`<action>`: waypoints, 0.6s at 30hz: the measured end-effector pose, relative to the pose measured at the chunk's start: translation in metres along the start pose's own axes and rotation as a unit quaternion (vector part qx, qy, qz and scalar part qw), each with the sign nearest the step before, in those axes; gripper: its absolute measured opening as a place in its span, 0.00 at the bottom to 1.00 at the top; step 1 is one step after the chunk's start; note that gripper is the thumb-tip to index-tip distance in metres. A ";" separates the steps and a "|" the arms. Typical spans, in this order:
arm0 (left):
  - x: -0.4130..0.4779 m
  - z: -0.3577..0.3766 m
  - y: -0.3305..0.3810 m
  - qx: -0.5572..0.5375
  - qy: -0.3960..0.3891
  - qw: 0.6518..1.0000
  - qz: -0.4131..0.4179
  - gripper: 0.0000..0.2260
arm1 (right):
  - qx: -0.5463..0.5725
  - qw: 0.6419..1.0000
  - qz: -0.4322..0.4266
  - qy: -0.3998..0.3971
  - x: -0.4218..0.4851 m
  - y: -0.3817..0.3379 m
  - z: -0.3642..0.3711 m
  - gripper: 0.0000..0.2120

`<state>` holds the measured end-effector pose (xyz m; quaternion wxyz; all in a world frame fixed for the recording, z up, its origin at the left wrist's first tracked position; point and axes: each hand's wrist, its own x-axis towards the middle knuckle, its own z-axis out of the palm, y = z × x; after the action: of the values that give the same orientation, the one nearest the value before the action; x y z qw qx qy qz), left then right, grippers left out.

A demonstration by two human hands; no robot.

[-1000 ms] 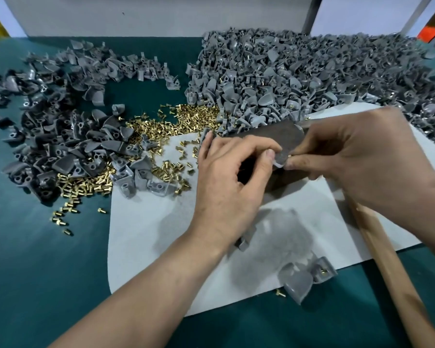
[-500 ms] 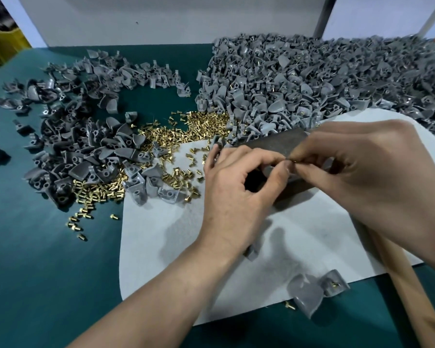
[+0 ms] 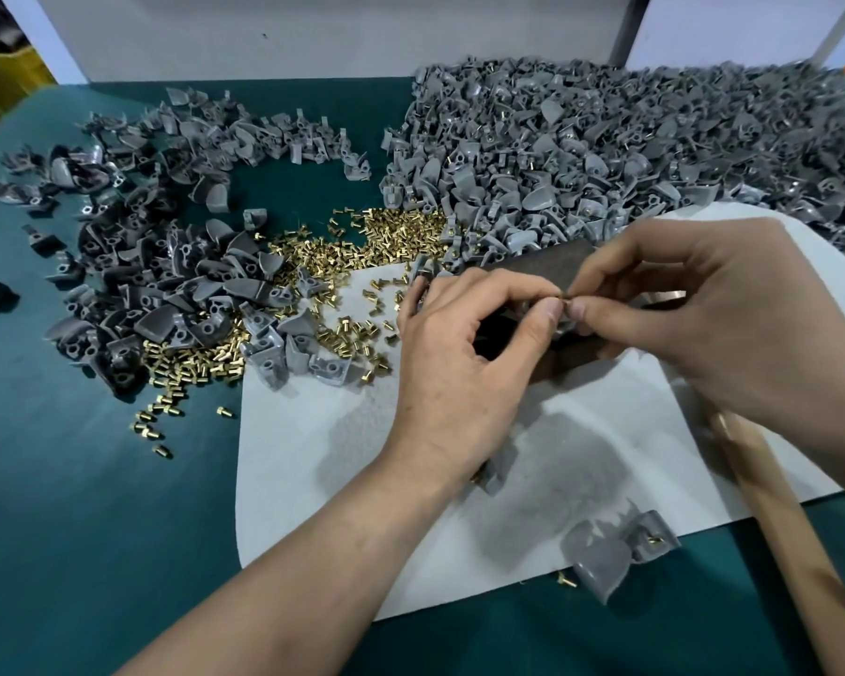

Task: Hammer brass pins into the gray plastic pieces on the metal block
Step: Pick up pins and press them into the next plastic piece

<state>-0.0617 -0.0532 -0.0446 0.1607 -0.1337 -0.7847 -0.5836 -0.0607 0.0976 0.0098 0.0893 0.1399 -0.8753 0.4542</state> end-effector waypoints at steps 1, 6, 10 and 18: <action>0.000 0.000 0.000 -0.001 -0.001 1.000 -0.002 0.03 | -0.015 1.000 -0.009 0.004 -0.001 0.000 0.001 0.07; 0.000 0.000 0.002 0.004 -0.004 1.000 -0.009 0.05 | -0.133 0.986 -0.100 0.002 -0.003 -0.003 0.001 0.03; 0.001 0.000 0.000 0.010 -0.007 1.000 -0.004 0.06 | -0.220 0.963 -0.154 -0.015 -0.001 -0.004 -0.002 0.01; 0.000 0.000 0.001 0.011 0.002 1.000 -0.009 0.09 | 0.015 0.999 0.044 0.013 -0.002 0.003 0.000 0.04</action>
<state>-0.0616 -0.0531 -0.0436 0.1586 -0.1236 -0.7921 -0.5764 -0.0599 0.0994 0.0069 0.0783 0.0972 -0.8724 0.4726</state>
